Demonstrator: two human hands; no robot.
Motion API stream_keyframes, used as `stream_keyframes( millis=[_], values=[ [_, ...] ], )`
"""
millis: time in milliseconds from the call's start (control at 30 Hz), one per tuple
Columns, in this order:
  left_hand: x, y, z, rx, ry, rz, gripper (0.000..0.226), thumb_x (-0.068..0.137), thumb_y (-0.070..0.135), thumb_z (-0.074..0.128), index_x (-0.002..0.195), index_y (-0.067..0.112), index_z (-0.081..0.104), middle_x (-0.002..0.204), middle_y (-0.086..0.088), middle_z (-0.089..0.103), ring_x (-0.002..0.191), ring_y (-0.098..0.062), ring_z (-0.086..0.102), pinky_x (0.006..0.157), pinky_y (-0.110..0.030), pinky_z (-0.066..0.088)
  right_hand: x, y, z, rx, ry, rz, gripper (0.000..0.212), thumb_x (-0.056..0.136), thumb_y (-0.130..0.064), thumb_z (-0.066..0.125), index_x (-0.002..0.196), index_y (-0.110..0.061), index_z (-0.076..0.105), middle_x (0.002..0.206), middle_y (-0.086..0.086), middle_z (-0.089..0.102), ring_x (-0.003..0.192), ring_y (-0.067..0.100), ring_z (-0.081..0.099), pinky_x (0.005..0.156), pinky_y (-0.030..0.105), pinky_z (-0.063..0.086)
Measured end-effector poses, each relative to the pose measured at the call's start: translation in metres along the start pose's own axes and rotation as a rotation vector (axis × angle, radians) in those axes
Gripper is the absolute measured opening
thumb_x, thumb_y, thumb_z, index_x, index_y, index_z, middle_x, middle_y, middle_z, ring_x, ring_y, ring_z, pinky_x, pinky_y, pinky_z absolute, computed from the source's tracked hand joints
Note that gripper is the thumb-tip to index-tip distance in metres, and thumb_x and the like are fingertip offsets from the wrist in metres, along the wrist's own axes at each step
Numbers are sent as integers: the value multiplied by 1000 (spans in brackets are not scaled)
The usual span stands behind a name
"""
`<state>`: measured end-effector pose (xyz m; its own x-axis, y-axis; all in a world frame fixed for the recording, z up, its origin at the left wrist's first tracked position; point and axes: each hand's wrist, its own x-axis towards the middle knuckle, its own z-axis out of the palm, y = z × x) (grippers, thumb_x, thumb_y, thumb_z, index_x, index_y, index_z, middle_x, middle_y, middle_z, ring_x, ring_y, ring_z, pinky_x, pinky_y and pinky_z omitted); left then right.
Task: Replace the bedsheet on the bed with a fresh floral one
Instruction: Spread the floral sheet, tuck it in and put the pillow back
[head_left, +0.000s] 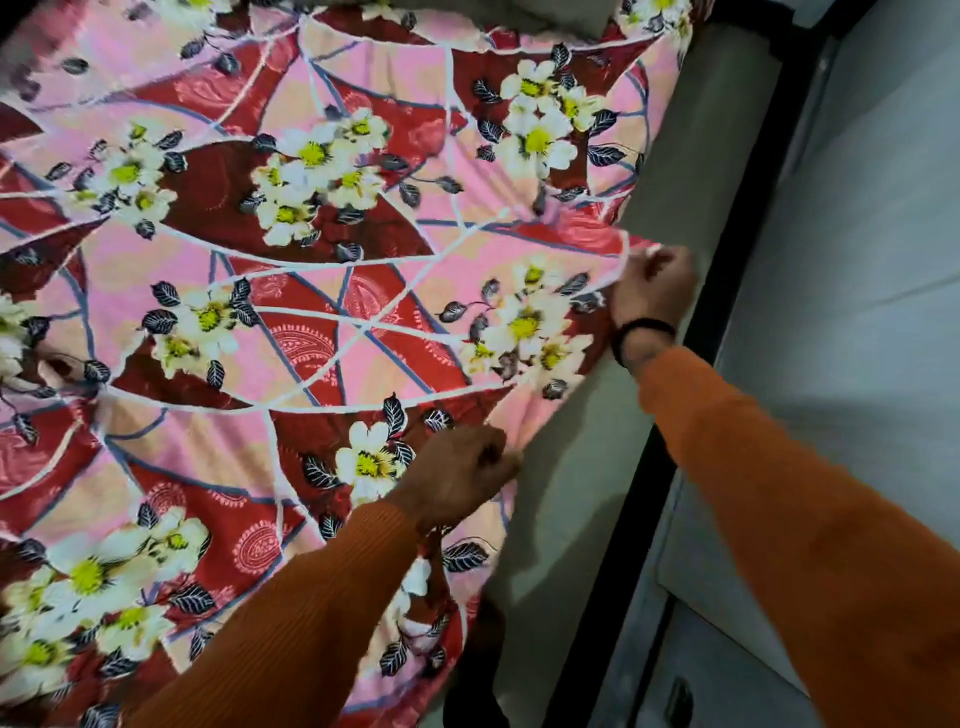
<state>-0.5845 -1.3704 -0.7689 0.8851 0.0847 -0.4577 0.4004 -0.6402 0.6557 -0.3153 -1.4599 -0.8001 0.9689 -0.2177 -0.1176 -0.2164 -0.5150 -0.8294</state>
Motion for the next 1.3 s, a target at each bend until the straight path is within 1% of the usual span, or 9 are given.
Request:
stream_keyframes(
  millis=[133, 300, 433, 500, 633, 767, 900, 1067, 1300],
  values=[
    [24, 23, 10, -74, -77, 66, 40, 99, 46, 46, 80, 17, 64, 76, 3, 64, 71, -16, 61, 63, -31, 41, 31, 31, -21, -80, 72, -27, 19, 90, -17, 63, 96, -1, 70, 96, 19, 72, 88, 27, 66, 84, 36, 48],
    [53, 6, 57, 112, -282, -240, 34, 99, 40, 57, 113, 13, 71, 111, -11, 74, 95, -30, 70, 85, -37, 58, 28, 67, 16, -78, -4, 254, 24, 81, -15, 73, 103, -5, 74, 103, 10, 75, 90, 18, 66, 95, 34, 52],
    [24, 15, 64, 74, 141, -110, 30, 99, 47, 54, 115, 24, 65, 104, -3, 71, 90, -25, 66, 77, -37, 54, -34, 83, 22, -98, -33, 112, 49, 90, -28, 68, 132, -4, 58, 131, 15, 64, 121, 29, 60, 103, 36, 45],
    [0, 9, 64, 110, 376, -52, 26, 101, 46, 49, 118, 29, 59, 109, 4, 61, 97, -18, 56, 83, -39, 48, -79, 85, 17, -28, -200, 59, 54, 94, -42, 65, 138, -12, 55, 133, 8, 64, 118, 22, 61, 100, 34, 50],
    [-44, -30, 65, 259, 354, -169, 57, 91, 59, 57, 143, 41, 42, 152, 0, 34, 139, -27, 35, 113, -53, 34, -152, 93, 3, 271, -565, 374, 82, 77, -63, 79, 145, -31, 46, 131, -8, 63, 101, 4, 69, 74, 22, 61],
    [-67, -51, 62, 288, 279, -314, 107, 73, 94, 46, 160, 46, 5, 170, -5, -9, 156, -36, -8, 113, -75, 13, -162, 94, 16, 340, -640, 412, 112, 49, -52, 101, 142, -38, 40, 131, -1, 67, 114, 22, 69, 95, 52, 58],
    [-67, -62, 60, 250, 214, -397, 125, 61, 98, 51, 154, 52, -18, 163, 0, -37, 148, -41, -32, 105, -87, 8, -154, 85, 34, 269, -655, 357, 132, 42, -49, 103, 150, -28, 30, 136, -2, 63, 122, 21, 64, 107, 51, 50],
    [-64, -71, 59, 223, 179, -366, 122, 63, 96, 52, 154, 53, -17, 163, 2, -37, 147, -41, -35, 102, -87, -3, -149, 89, 39, 147, -665, 331, 124, 61, -30, 98, 154, -16, 19, 139, 0, 56, 124, 17, 56, 111, 36, 42],
    [-140, -122, 31, 120, 223, -378, 84, 90, 71, 51, 160, 42, 15, 171, 2, -11, 157, -29, -8, 119, -66, 16, -231, 77, 14, -37, -430, 281, 132, 65, -73, 80, 163, -17, 11, 169, 7, 18, 153, 23, 24, 126, 40, 22]
  ],
)
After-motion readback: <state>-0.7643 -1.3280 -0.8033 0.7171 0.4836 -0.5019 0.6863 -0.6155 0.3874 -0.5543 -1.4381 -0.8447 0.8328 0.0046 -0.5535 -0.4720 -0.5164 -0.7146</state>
